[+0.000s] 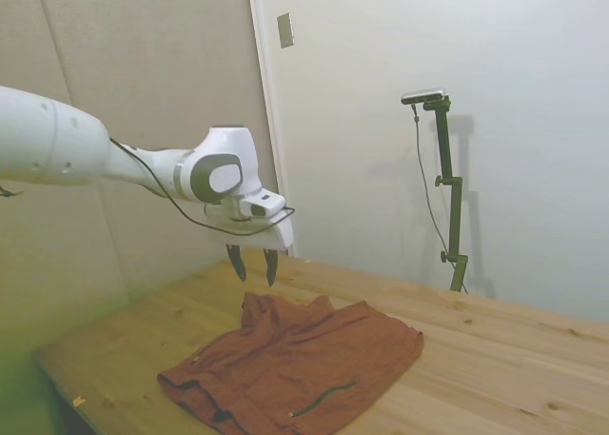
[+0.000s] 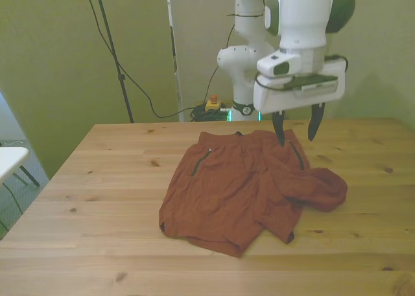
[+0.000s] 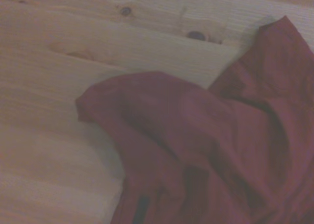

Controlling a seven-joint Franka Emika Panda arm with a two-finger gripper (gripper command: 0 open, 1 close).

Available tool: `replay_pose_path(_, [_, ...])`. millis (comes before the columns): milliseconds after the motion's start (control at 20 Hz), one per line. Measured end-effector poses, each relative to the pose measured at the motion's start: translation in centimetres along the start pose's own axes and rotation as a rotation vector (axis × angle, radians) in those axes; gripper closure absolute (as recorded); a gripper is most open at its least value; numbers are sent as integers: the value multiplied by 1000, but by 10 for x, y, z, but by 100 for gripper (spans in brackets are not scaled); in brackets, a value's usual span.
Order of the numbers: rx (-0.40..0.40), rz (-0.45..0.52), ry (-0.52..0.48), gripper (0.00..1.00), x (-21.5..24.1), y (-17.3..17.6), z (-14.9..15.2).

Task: Unfold the shorts

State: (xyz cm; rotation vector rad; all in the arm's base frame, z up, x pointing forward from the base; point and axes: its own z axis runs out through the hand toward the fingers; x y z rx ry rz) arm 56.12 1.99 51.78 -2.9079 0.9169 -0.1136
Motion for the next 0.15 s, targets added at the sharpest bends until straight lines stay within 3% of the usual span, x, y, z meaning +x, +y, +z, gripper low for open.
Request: replay_pose_path(150, [11, 3, 6, 0, -22, 17, -26])
